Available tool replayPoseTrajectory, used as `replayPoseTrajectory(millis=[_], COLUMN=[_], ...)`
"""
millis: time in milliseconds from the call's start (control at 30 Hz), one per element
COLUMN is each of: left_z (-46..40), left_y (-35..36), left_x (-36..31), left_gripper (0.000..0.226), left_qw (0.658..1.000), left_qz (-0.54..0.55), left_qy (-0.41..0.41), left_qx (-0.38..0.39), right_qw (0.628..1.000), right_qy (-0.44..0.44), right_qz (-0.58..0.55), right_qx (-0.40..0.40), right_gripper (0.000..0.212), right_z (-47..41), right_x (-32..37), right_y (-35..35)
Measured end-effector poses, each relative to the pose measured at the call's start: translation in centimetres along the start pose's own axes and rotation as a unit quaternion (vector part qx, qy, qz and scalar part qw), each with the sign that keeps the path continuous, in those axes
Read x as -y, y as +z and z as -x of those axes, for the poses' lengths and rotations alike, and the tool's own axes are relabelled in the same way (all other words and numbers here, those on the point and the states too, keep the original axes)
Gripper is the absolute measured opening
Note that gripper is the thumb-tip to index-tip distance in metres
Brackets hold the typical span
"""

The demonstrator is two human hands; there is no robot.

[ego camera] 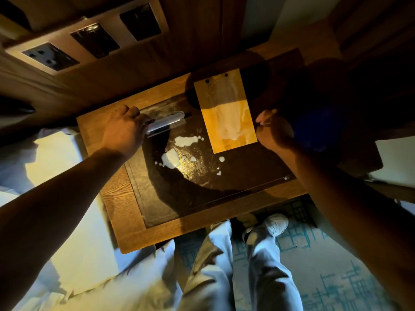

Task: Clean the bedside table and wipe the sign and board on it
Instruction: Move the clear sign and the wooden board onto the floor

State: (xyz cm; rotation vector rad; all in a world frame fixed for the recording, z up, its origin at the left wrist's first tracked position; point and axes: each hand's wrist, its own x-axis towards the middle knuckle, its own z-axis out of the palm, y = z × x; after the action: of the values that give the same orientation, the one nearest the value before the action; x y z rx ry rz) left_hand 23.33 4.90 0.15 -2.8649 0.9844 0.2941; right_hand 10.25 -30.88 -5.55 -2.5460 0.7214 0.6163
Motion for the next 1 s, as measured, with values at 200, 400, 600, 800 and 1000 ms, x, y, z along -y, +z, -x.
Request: replayPoseTrajectory(millis=[200, 400, 600, 800, 1000], left_z=[0.1, 0.3, 0.7, 1.2, 1.9], left_y=[-0.4, -0.8, -1.3, -1.6, -2.0], left_x=[-0.2, -0.4, -1.1, -1.2, -1.9], left_gripper=[0.029, 0.031, 0.027, 0.023, 0.022], left_qw=[1.000, 1.000, 1.000, 0.999, 0.996], left_qz=[0.008, 0.007, 0.015, 0.025, 0.052], left_qy=[-0.003, 0.018, -0.009, -0.028, -0.069], left_qx=[0.005, 0.001, -0.013, -0.029, -0.026], right_qw=[0.992, 0.998, 0.982, 0.978, 0.936], right_qy=[0.005, 0.034, 0.064, 0.007, 0.026], right_qz=[-0.123, -0.052, -0.173, -0.167, -0.327], right_qx=[0.006, 0.026, 0.042, 0.126, 0.126], right_gripper=[0.031, 0.043, 0.043, 0.027, 0.011], right_z=[-0.5, -1.0, -1.4, -0.6, 0.1], right_x=[0.9, 2.9, 3.6, 3.9, 3.1], right_y=[-0.2, -0.4, 0.0, -0.9, -0.7])
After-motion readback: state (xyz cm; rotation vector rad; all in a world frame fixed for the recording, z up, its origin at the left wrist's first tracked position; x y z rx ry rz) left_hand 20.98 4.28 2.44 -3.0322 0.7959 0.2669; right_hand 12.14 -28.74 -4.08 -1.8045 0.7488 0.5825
